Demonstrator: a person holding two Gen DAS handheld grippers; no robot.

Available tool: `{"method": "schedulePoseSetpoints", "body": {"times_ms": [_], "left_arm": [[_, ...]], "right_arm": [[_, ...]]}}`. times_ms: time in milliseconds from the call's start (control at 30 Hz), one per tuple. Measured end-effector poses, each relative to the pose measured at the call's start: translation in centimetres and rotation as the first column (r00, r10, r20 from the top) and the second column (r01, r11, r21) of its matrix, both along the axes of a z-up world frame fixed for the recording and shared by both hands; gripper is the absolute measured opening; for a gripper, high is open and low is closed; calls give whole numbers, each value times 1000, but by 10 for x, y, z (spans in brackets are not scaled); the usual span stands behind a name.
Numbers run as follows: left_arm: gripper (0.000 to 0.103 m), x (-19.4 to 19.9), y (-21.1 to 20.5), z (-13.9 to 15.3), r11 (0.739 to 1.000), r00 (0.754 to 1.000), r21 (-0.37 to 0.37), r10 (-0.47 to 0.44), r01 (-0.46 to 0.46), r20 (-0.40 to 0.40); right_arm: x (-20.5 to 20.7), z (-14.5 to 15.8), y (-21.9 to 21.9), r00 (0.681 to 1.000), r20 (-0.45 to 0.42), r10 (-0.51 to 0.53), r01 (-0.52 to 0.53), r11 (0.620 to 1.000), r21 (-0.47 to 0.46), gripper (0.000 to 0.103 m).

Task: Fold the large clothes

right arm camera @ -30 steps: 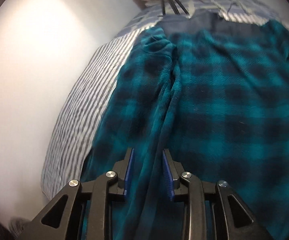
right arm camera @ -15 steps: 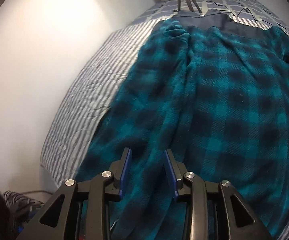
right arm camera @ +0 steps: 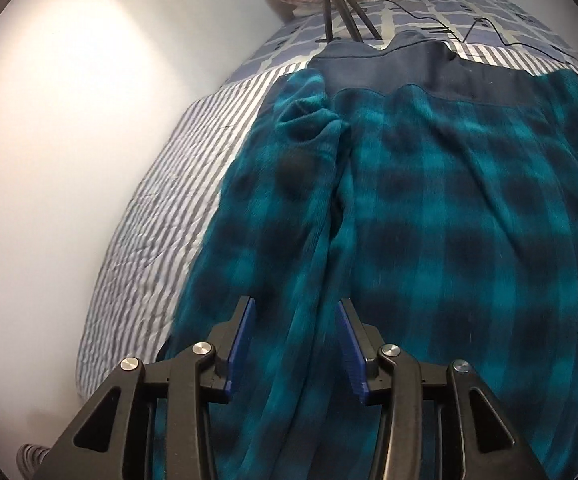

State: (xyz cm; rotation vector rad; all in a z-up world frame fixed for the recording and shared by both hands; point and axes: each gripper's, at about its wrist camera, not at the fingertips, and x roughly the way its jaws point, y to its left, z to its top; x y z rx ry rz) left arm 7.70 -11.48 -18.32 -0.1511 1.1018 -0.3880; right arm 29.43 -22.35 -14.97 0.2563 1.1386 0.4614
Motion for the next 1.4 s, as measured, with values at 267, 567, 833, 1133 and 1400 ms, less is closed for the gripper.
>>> {"method": "schedulePoseSetpoints", "body": {"times_ms": [267, 567, 833, 1133, 1400], "left_arm": [[5, -1, -2, 6, 1000, 1000, -12, 18, -18, 20], [4, -12, -23, 47, 997, 992, -62, -36, 43, 118], [4, -1, -51, -8, 993, 993, 17, -114, 114, 43], [18, -23, -3, 38, 987, 992, -118, -105, 113, 69], [18, -14, 72, 65, 997, 978, -40, 68, -61, 197]], "right_arm": [[31, -13, 17, 999, 30, 18, -16, 998, -60, 34], [39, -2, 5, 996, 89, 12, -17, 999, 51, 2], [45, -27, -8, 999, 44, -5, 5, 1000, -5, 3], [-3, 24, 5, 970, 220, 108, -94, 993, -73, 23], [-39, 12, 48, 943, 182, 279, -258, 957, -129, 23]]}}
